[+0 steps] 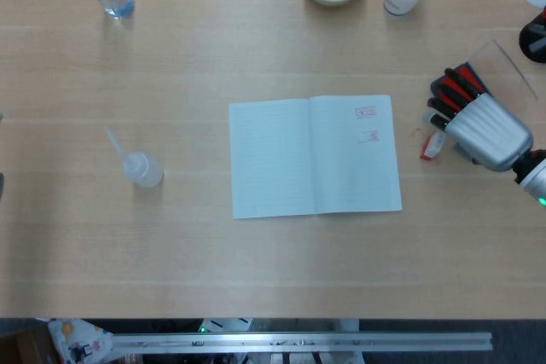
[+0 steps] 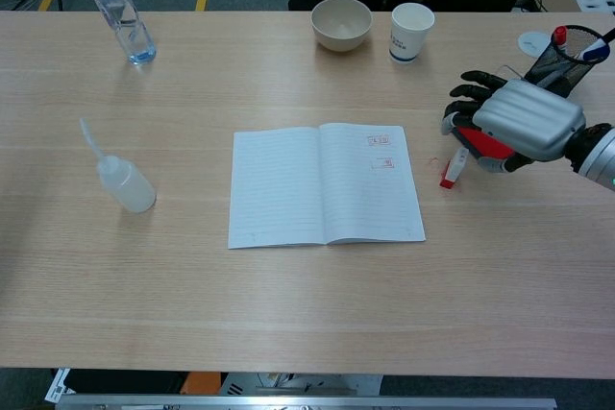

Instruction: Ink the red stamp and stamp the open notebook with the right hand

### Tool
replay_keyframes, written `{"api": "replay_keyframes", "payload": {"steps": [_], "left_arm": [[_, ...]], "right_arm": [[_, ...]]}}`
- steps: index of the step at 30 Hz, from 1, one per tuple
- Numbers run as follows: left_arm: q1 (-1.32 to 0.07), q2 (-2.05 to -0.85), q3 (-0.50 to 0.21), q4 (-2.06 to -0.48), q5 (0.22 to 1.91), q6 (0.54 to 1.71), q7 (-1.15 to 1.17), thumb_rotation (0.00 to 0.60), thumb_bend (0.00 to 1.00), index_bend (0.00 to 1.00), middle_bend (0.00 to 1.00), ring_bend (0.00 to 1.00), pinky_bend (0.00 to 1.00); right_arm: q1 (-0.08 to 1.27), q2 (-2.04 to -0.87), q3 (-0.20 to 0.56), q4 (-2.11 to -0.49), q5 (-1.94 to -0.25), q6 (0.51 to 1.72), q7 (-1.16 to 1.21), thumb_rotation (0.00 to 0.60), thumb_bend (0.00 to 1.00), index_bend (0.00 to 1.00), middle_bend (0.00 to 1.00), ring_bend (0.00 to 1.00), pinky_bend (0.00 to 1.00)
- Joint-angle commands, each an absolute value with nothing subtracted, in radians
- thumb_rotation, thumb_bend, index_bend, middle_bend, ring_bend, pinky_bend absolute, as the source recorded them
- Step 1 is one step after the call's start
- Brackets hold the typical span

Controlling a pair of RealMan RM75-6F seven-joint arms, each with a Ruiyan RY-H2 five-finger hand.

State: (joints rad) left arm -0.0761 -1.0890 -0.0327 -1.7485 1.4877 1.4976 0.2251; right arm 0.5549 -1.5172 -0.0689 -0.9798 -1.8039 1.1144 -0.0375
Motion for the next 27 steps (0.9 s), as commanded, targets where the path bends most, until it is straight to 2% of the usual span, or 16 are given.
{"api": "replay_keyframes", "payload": {"steps": [1,7,14,27], "left_arm": [[-0.075,-1.089,-0.033,-1.749,1.486,1.499,0.224,0.600,0.34,0.18,0.16,0.10,0.09],[-0.073,-1.088,-0.032,-1.748,1.484,1.499,0.223,0.600,0.34,0.18,0.16,0.10,0.09],[-0.073,-1.086,-0.032,-1.747,1.484,1.497,0.217,0.600,0.34,0.18,0.16,0.10,0.09],[-0.073,-1.087,-0.032,-1.739,1.485,1.497,0.209,0.600,0.34,0.18,0.16,0.10,0.09]], "right_arm": [[0.561,-1.525,-0.075,-0.971,-1.804,1.113,-0.031,0.600,0.23,0.34,0.27,0.12,0.03],[0.572,-1.548,-0.087,-0.944,-1.799,1.109,-0.010,0.600,0.23,0.42,0.27,0.12,0.03],[0.582,-1.567,-0.094,-0.920,-1.789,1.106,0.002,0.600,0.23,0.47,0.28,0.12,0.03],[0.594,-1.582,-0.106,-0.912,-1.769,1.088,0.003,0.600,0.23,0.48,0.29,0.12,0.03]]}}
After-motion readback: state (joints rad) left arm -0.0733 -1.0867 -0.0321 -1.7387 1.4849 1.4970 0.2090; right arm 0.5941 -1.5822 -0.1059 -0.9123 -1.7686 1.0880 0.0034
